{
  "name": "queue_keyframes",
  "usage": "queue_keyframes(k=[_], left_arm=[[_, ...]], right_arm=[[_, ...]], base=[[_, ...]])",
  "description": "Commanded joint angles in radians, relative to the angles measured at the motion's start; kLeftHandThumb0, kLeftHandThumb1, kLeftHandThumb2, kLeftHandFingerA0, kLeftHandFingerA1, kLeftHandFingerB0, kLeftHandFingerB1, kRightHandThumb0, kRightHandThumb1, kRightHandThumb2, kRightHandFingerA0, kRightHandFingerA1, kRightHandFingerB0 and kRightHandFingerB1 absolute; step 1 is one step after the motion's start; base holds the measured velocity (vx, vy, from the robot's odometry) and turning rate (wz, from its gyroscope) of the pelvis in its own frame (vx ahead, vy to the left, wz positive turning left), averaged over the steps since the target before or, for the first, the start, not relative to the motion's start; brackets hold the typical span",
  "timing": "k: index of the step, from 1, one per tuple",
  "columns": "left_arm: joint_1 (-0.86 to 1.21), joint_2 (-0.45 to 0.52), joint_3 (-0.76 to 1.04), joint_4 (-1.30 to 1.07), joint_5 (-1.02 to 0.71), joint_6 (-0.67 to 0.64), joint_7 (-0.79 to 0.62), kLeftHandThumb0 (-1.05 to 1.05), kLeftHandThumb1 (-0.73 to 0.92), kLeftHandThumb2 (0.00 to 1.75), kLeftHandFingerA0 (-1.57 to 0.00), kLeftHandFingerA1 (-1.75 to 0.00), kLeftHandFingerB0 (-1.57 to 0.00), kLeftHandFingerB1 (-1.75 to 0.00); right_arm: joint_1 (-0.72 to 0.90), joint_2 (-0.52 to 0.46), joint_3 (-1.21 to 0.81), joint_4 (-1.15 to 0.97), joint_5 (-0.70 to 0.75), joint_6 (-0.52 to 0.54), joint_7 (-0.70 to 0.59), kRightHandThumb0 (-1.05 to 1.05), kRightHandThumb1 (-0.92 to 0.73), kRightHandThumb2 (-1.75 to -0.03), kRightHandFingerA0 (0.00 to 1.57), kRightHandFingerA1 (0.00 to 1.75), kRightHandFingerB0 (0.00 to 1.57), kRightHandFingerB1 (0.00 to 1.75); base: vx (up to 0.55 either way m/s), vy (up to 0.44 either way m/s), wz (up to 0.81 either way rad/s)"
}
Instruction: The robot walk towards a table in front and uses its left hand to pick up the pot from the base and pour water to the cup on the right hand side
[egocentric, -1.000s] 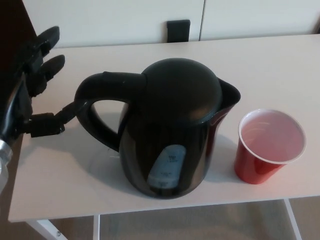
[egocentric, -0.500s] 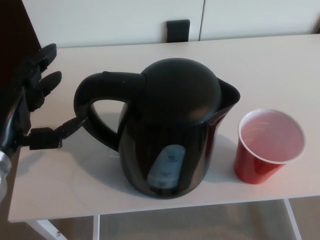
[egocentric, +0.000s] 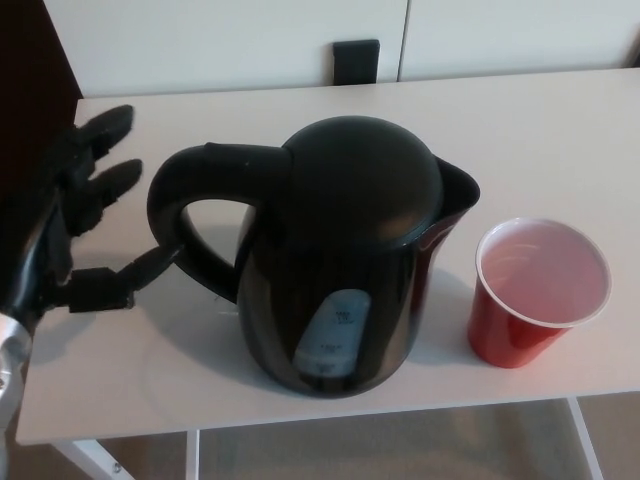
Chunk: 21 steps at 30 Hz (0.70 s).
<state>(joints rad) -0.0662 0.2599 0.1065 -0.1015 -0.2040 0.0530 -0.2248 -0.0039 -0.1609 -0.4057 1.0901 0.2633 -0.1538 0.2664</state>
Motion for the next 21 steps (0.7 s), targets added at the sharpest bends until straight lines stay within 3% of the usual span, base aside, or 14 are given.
queue_keyframes(k=[1,3,5,6,7,8,9,12,13,17,18,21], left_arm=[[-0.019,-0.046,0.005,0.010,0.017,0.003,0.042,-0.47,0.42,0.67,-0.31,-0.43,-0.25,-0.39],[-0.022,-0.063,0.008,0.006,0.012,0.024,0.051,-0.47,0.42,0.66,-0.31,-0.43,-0.24,-0.38],[-0.021,-0.074,0.006,0.008,0.013,0.023,0.051,-0.45,0.41,0.66,-0.29,-0.43,-0.23,-0.38],[-0.021,-0.078,0.006,0.013,0.013,0.024,0.051,-0.47,0.41,0.66,-0.30,-0.43,-0.22,-0.38],[-0.021,-0.081,0.006,0.016,0.013,0.026,0.051,-0.47,0.41,0.66,-0.30,-0.43,-0.22,-0.38],[-0.021,-0.084,0.005,0.020,0.016,0.021,0.052,-0.47,0.41,0.66,-0.29,-0.43,-0.22,-0.38],[-0.021,-0.087,0.005,0.024,0.016,0.016,0.052,-0.48,0.41,0.66,-0.29,-0.43,-0.22,-0.38],[-0.036,-0.093,0.007,0.034,0.020,0.021,0.062,-0.48,0.40,0.67,-0.31,-0.43,-0.23,-0.38],[-0.037,-0.098,0.008,0.035,0.023,0.023,0.069,-0.40,0.49,0.55,-0.38,-0.36,-0.29,-0.31],[-0.037,-0.107,0.008,0.036,0.031,0.025,0.082,-0.40,0.49,0.55,-0.39,-0.36,-0.29,-0.31],[-0.039,-0.109,0.009,0.036,0.029,0.026,0.085,-0.41,0.49,0.55,-0.39,-0.37,-0.30,-0.31],[-0.044,-0.115,0.011,0.035,0.025,0.032,0.089,-0.42,0.49,0.55,-0.39,-0.36,-0.30,-0.31]], right_arm=[[-0.002,-0.011,-0.013,-0.011,0.022,0.014,0.006,-0.18,-0.61,-0.57,0.40,0.54,0.37,0.50],[-0.010,-0.012,-0.014,-0.004,0.022,0.019,0.001,-0.18,-0.61,-0.57,0.41,0.54,0.36,0.49],[-0.008,-0.014,-0.005,-0.009,0.010,0.012,-0.007,-0.27,-0.56,-0.69,0.40,0.58,0.36,0.53],[-0.008,-0.016,-0.001,-0.009,0.007,0.011,-0.006,-0.19,-0.63,-0.58,0.41,0.56,0.33,0.47],[-0.008,-0.017,0.000,-0.008,0.007,0.011,-0.002,-0.19,-0.63,-0.58,0.41,0.56,0.33,0.47],[-0.008,-0.018,0.003,-0.007,0.004,0.007,-0.003,-0.17,-0.43,-0.90,0.38,0.64,0.26,0.57],[-0.009,-0.018,0.005,-0.005,0.003,0.004,-0.005,-0.25,-0.58,-0.68,0.41,0.60,0.33,0.52],[-0.016,-0.016,0.008,-0.007,0.004,0.002,-0.004,-0.26,-0.58,-0.69,0.43,0.62,0.34,0.53],[-0.014,-0.016,0.009,-0.008,0.006,0.000,-0.002,-0.26,-0.58,-0.69,0.41,0.58,0.34,0.52],[-0.012,-0.014,0.009,-0.011,0.007,-0.001,-0.002,-0.26,-0.57,-0.69,0.41,0.58,0.35,0.53],[-0.014,-0.015,0.008,-0.010,0.009,0.002,-0.001,-0.20,-0.64,-0.58,0.44,0.55,0.35,0.48],[-0.019,-0.015,0.006,-0.010,0.013,0.008,-0.003,-0.18,-0.64,-0.58,0.43,0.54,0.37,0.49]], base=[[0.00,0.000,0.00],[0.00,0.000,0.00],[0.00,0.000,0.00],[0.00,0.000,0.00],[0.00,0.000,0.00],[0.00,0.000,0.00],[0.00,0.000,0.00],[0.00,0.000,0.00],[0.00,0.000,0.00],[0.00,0.000,0.00],[0.00,0.000,0.00],[0.00,0.000,0.00]])
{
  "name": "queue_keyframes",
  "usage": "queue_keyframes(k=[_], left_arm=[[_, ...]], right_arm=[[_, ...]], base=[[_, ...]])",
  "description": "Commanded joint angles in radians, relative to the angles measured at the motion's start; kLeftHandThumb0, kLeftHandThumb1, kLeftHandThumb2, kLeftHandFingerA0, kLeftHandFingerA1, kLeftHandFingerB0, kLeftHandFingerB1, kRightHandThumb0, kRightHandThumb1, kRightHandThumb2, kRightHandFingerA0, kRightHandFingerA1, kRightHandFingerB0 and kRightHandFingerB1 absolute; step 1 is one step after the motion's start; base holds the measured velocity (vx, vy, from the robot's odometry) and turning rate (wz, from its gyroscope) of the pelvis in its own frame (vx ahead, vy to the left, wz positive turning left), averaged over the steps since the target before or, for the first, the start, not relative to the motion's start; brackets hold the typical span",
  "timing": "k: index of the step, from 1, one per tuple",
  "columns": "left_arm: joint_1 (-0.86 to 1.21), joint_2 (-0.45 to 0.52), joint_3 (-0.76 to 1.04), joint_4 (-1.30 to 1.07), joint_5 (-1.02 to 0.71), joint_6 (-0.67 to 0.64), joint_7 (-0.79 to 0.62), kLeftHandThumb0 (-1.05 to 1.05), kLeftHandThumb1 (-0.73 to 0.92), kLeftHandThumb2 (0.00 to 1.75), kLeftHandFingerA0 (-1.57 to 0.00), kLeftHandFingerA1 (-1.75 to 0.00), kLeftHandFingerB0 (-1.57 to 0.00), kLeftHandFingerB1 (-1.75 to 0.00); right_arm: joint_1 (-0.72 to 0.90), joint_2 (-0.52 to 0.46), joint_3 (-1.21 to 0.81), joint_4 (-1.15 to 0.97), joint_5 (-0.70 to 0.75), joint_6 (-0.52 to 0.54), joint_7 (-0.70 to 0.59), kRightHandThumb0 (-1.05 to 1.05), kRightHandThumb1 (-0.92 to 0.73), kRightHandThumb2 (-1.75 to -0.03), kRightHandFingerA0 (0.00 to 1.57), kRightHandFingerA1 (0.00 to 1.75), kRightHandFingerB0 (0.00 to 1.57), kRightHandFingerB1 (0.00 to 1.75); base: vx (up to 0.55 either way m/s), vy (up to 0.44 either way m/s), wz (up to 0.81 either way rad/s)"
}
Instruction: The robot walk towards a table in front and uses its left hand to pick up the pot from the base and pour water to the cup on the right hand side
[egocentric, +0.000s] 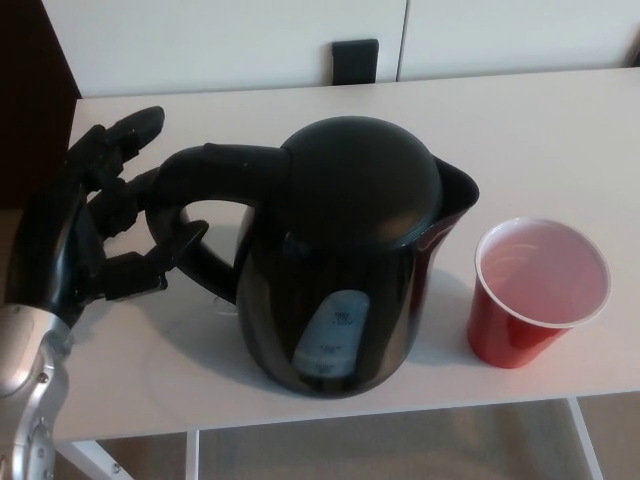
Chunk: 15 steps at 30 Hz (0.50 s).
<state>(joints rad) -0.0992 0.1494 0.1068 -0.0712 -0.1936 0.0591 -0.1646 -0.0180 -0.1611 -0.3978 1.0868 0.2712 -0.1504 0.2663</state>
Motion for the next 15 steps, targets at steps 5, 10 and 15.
queue_keyframes(k=[5,10,15], left_arm=[[-0.026,-0.009,0.012,0.005,0.006,0.037,0.031,-0.42,0.49,0.55,-0.39,-0.36,-0.30,-0.31],[-0.042,0.002,-0.010,0.007,0.014,0.034,0.006,-0.51,0.41,0.69,-0.40,-0.46,-0.30,-0.41],[-0.047,0.007,-0.024,0.006,0.018,0.044,0.005,-0.51,0.40,0.68,-0.42,-0.46,-0.32,-0.41]], right_arm=[[-0.012,-0.015,-0.006,-0.019,0.013,0.017,0.003,-0.15,-0.45,-0.91,0.32,0.61,0.25,0.58],[-0.018,-0.019,0.003,-0.030,0.004,0.012,0.001,-0.20,-0.63,-0.58,0.40,0.52,0.36,0.49],[-0.022,-0.018,0.001,-0.037,0.008,0.020,0.000,-0.22,-0.61,-0.57,0.42,0.54,0.36,0.48]], base=[[0.00,0.000,0.00],[0.00,0.000,0.00],[0.00,0.000,0.00]])
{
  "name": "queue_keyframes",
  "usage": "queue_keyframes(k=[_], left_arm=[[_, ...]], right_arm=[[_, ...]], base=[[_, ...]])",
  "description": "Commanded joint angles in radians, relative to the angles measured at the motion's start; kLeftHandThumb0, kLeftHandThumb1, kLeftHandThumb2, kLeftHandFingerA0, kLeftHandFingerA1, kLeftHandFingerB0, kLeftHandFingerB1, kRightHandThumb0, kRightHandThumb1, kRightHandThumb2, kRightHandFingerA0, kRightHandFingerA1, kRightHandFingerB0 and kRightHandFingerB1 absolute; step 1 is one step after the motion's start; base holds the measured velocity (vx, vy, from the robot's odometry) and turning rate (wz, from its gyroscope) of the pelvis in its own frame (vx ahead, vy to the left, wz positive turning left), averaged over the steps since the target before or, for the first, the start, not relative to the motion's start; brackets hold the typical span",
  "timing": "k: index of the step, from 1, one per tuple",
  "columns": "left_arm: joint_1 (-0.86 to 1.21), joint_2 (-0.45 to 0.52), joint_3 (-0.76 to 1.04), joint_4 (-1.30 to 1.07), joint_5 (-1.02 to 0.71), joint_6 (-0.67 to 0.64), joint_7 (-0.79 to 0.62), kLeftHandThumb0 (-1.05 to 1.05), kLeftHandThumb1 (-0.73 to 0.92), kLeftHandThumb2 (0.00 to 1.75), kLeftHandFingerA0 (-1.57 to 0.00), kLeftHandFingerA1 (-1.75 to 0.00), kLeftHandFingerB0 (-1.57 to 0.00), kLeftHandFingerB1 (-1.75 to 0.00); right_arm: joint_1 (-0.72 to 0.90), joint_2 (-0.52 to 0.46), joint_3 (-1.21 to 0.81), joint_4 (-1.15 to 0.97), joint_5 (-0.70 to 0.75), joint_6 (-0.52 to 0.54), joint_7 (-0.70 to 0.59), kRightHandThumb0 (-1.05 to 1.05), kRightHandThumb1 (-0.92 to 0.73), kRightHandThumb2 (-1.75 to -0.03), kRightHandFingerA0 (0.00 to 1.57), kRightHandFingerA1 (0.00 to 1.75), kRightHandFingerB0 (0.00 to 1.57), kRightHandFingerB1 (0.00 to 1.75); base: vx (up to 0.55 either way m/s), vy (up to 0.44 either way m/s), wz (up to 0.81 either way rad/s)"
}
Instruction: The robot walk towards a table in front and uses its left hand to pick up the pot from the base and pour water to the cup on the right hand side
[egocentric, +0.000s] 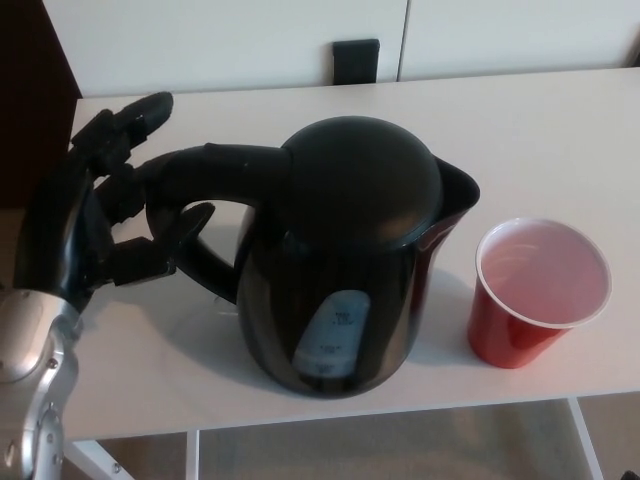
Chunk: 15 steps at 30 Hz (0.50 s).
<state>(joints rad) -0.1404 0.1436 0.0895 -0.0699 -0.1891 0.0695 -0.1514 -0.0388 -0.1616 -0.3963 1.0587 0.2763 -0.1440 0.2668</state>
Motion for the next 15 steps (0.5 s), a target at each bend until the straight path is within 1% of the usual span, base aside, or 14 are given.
queue_keyframes(k=[1,2,6,7,10,11,12,15], left_arm=[[-0.008,0.011,-0.009,0.005,0.017,0.035,-0.004,-0.53,0.40,0.69,-0.43,-0.46,-0.34,-0.41],[-0.011,0.008,-0.015,0.006,0.023,0.034,0.000,-0.51,0.40,0.68,-0.43,-0.46,-0.33,-0.41],[-0.012,0.007,-0.019,0.007,0.028,0.031,0.001,-0.51,0.40,0.68,-0.43,-0.46,-0.33,-0.41],[-0.010,0.003,-0.027,0.009,0.033,0.033,0.001,-0.51,0.41,0.69,-0.43,-0.46,-0.35,-0.42],[-0.010,0.002,-0.032,0.009,0.035,0.034,0.002,-0.51,0.41,0.69,-0.43,-0.46,-0.35,-0.42],[-0.007,-0.002,-0.045,0.007,0.047,0.032,0.006,-0.50,0.42,0.69,-0.45,-0.46,-0.34,-0.42],[-0.004,-0.005,-0.056,0.007,0.057,0.028,0.008,-0.51,0.42,0.69,-0.45,-0.46,-0.34,-0.42],[0.002,-0.006,-0.068,0.004,0.061,0.034,0.008,-0.50,0.43,0.70,-0.43,-0.46,-0.34,-0.42]], right_arm=[[-0.004,-0.018,-0.001,-0.012,0.004,0.016,-0.004,-0.20,-0.61,-0.57,0.41,0.54,0.36,0.48],[-0.009,-0.018,-0.001,-0.015,0.004,0.020,-0.008,-0.17,-0.65,-0.58,0.39,0.51,0.31,0.45],[-0.012,-0.020,0.002,-0.016,0.000,0.024,-0.007,-0.17,-0.65,-0.58,0.39,0.51,0.31,0.45],[-0.019,-0.019,-0.004,-0.017,0.008,0.030,-0.012,-0.16,-0.66,-0.59,0.43,0.53,0.36,0.49],[-0.022,-0.018,-0.008,-0.018,0.010,0.034,-0.014,-0.16,-0.66,-0.59,0.43,0.53,0.36,0.49],[-0.026,-0.018,-0.007,-0.023,0.012,0.030,-0.007,-0.15,-0.44,-0.91,0.33,0.61,0.28,0.59],[-0.027,-0.018,-0.007,-0.025,0.013,0.027,-0.002,-0.16,-0.65,-0.58,0.41,0.52,0.35,0.49],[-0.026,-0.019,-0.005,-0.031,0.010,0.030,-0.005,-0.17,-0.66,-0.59,0.42,0.52,0.33,0.47]], base=[[0.00,0.000,0.00],[0.00,0.000,0.00],[0.00,0.000,0.00],[0.00,0.000,0.00],[0.00,0.000,0.00],[0.00,0.000,0.00],[0.00,0.000,0.00],[0.00,0.000,0.00]])
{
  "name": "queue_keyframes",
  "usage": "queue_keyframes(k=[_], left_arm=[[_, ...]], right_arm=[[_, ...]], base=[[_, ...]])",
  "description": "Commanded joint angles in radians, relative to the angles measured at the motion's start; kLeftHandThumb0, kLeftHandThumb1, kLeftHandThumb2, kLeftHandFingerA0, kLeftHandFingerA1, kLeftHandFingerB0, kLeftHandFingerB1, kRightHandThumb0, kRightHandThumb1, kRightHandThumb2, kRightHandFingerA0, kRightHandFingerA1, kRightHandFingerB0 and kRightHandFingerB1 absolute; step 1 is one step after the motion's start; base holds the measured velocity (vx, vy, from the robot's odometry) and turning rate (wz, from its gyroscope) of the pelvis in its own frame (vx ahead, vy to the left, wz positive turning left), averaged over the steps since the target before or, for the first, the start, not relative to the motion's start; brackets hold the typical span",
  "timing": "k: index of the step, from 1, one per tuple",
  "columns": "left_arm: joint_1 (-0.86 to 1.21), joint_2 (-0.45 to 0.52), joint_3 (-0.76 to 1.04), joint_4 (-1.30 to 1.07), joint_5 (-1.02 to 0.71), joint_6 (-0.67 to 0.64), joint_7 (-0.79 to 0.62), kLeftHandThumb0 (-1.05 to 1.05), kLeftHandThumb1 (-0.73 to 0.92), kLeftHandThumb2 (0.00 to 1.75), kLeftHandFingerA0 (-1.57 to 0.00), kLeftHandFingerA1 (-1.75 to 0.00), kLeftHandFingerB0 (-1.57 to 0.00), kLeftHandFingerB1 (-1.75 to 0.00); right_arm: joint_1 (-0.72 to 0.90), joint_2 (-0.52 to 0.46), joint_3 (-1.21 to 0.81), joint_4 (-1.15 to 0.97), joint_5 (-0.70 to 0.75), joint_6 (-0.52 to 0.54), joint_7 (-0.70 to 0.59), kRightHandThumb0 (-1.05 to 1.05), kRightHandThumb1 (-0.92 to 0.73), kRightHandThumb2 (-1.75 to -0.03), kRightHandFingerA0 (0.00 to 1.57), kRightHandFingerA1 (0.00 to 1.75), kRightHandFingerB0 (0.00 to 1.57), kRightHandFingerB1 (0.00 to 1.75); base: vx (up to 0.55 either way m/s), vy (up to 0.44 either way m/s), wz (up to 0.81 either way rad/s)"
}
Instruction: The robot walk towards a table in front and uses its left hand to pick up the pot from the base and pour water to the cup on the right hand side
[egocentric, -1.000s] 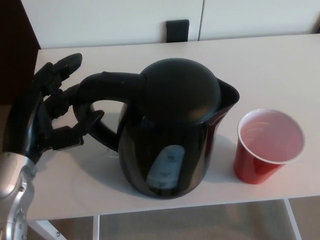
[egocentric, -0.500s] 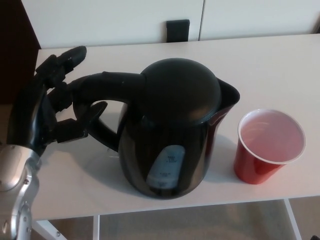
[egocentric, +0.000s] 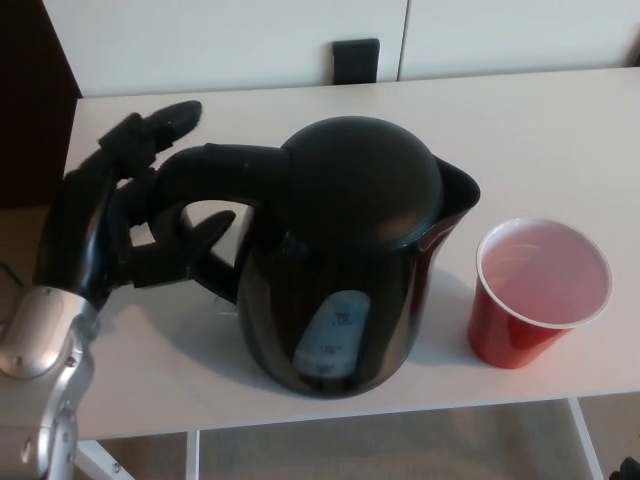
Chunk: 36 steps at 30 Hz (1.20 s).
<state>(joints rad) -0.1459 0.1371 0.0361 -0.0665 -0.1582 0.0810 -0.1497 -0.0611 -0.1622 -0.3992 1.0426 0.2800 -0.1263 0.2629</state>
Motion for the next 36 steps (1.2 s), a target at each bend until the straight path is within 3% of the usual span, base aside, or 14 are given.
queue_keyframes(k=[1,2,3,7,8,9,10,11,13,14,19,20,34,36], left_arm=[[0.007,0.001,-0.015,0.000,0.030,0.022,0.007,-0.50,0.43,0.70,-0.43,-0.46,-0.34,-0.42],[0.007,0.001,-0.015,0.000,0.030,0.022,0.007,-0.50,0.43,0.70,-0.43,-0.46,-0.34,-0.42],[0.007,0.001,-0.023,0.008,0.040,0.016,0.008,-0.41,0.51,0.56,-0.48,-0.37,-0.39,-0.33],[0.005,-0.001,-0.034,0.020,0.056,0.006,0.010,-0.41,0.51,0.56,-0.48,-0.37,-0.39,-0.33],[-0.043,0.004,-0.050,0.078,0.097,0.030,0.031,-0.37,0.54,0.56,-0.63,-0.66,-0.69,-0.57],[-0.057,0.003,-0.051,0.096,0.101,0.032,0.035,-0.33,0.54,0.56,-0.62,-0.93,-0.67,-0.82],[-0.068,0.001,-0.051,0.110,0.101,0.032,0.036,-0.33,0.54,0.56,-0.62,-0.93,-0.67,-0.82],[-0.086,-0.002,-0.048,0.132,0.099,0.031,0.040,-0.30,0.55,0.57,-0.63,-1.24,-0.62,-1.13],[-0.096,-0.004,-0.046,0.145,0.099,0.028,0.041,-0.30,0.55,0.57,-0.63,-1.24,-0.62,-1.13],[-0.134,-0.006,-0.050,0.166,0.108,0.051,0.049,-0.26,0.60,0.58,-0.90,-1.74,-0.74,-1.67],[-0.210,-0.017,-0.051,0.199,0.115,0.102,0.064,-0.22,0.62,0.57,-0.87,-1.75,-0.71,-1.67],[-0.243,-0.044,-0.040,0.200,0.089,0.122,0.075,-0.10,0.69,0.55,-0.75,-1.75,-0.57,-1.75],[-0.257,-0.100,0.045,0.199,-0.016,0.202,0.037,-0.03,0.72,0.57,-0.70,-1.75,-0.56,-1.75],[-0.300,-0.044,0.095,0.200,-0.170,0.337,-0.135,-0.01,0.74,0.59,-0.76,-1.75,-0.58,-1.75]], right_arm=[[-0.004,-0.018,-0.002,-0.016,0.006,0.013,-0.001,-0.17,-0.66,-0.59,0.42,0.52,0.33,0.47],[-0.003,-0.018,-0.002,-0.017,0.006,0.013,-0.002,-0.17,-0.66,-0.59,0.42,0.52,0.33,0.47],[-0.008,-0.019,-0.002,-0.017,0.006,0.017,-0.005,-0.15,-0.46,-0.91,0.31,0.60,0.23,0.56],[-0.015,-0.020,-0.003,-0.016,0.005,0.023,-0.009,-0.15,-0.46,-0.91,0.31,0.60,0.23,0.56],[-0.014,-0.020,-0.005,-0.028,0.008,0.023,-0.010,-0.17,-0.64,-0.58,0.43,0.52,0.37,0.49],[-0.015,-0.020,-0.006,-0.029,0.008,0.023,-0.010,-0.18,-0.64,-0.58,0.44,0.54,0.39,0.50],[-0.016,-0.020,-0.006,-0.029,0.009,0.023,-0.010,-0.18,-0.64,-0.58,0.44,0.54,0.39,0.50],[-0.016,-0.018,-0.007,-0.031,0.011,0.025,-0.008,-0.18,-0.63,-0.58,0.43,0.53,0.38,0.50],[-0.016,-0.017,-0.008,-0.033,0.011,0.027,-0.008,-0.18,-0.63,-0.58,0.43,0.53,0.38,0.50],[-0.018,-0.014,-0.007,-0.033,0.010,0.024,-0.012,-0.25,-0.57,-0.68,0.41,0.58,0.35,0.54],[-0.023,-0.011,-0.004,-0.034,0.004,0.015,-0.016,-0.24,-0.58,-0.68,0.40,0.58,0.34,0.54],[-0.039,-0.014,-0.005,-0.039,0.005,0.023,-0.028,-0.24,-0.57,-0.68,0.45,0.59,0.34,0.53],[-0.065,-0.025,0.001,-0.033,0.002,0.030,-0.012,-0.21,-0.64,-0.58,0.44,0.53,0.35,0.49],[-0.070,-0.027,0.008,-0.038,-0.009,0.029,-0.031,-0.27,-0.57,-0.69,0.44,0.58,0.35,0.53]], base=[[0.00,0.000,0.00],[0.00,0.000,0.00],[0.00,0.000,0.00],[0.00,0.000,0.00],[0.00,0.000,0.00],[0.00,0.000,0.00],[0.00,0.000,0.00],[0.00,0.000,0.00],[0.00,0.000,0.00],[0.00,0.000,0.00],[0.00,0.000,0.00],[0.00,0.000,0.00],[0.00,0.000,0.00],[0.00,0.000,0.00]])
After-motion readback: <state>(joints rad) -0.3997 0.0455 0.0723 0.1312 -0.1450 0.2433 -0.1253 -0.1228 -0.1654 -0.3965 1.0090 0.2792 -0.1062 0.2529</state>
